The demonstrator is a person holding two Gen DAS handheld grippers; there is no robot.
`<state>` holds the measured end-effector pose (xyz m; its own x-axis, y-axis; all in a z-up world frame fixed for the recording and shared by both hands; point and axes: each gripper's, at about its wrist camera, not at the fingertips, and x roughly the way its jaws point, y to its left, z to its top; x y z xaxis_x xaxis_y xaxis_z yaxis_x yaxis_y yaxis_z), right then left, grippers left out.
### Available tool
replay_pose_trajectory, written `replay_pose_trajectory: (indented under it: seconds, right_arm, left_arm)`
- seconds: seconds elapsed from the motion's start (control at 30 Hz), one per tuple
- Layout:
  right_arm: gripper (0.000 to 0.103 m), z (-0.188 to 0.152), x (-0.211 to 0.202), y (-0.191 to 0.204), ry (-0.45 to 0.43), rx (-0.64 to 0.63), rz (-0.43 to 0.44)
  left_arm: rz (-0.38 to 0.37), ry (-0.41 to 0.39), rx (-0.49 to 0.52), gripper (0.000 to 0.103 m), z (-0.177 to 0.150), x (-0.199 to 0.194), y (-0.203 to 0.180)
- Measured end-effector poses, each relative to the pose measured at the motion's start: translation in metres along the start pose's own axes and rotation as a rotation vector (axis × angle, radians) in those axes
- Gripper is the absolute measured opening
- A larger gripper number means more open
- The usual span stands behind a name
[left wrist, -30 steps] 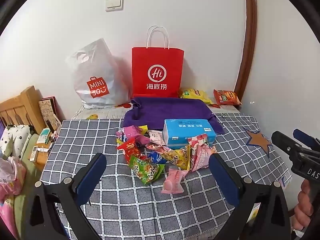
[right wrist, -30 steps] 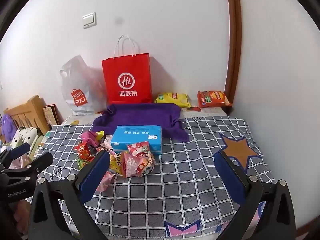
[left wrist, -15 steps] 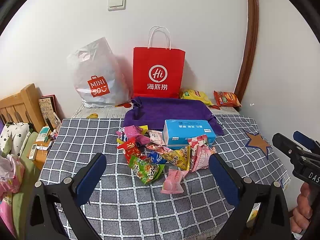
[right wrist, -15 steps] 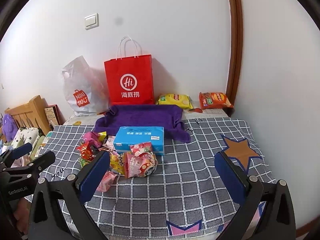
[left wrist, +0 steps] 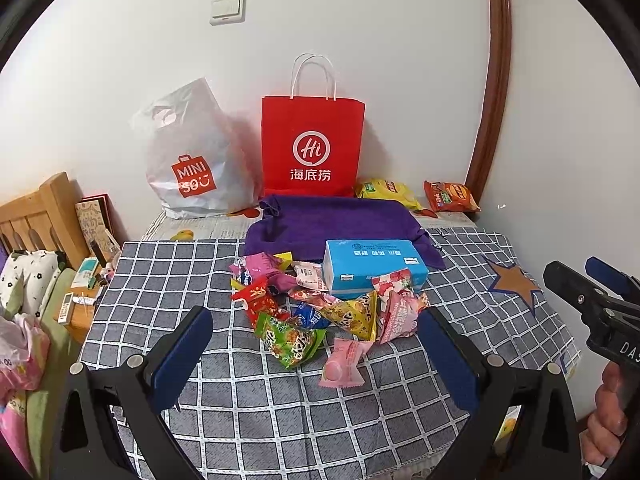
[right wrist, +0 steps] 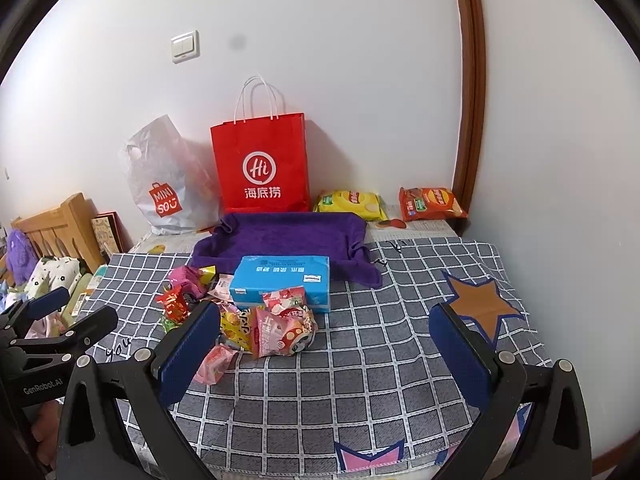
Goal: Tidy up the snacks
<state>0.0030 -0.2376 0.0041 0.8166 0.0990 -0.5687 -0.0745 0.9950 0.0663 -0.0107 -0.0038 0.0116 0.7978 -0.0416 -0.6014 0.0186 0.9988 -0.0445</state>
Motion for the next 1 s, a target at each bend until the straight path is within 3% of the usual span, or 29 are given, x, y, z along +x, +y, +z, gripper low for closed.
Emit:
replay_pose_trajectory:
  seconds: [1.0]
  right_arm:
    - [0.103,0.0016,-0.0059,0.0042,-0.015,-0.013,0.0]
  left_arm:
    - [-0.001,-0.016,0.004,0.102,0.0028,-0.0046,0.0012]
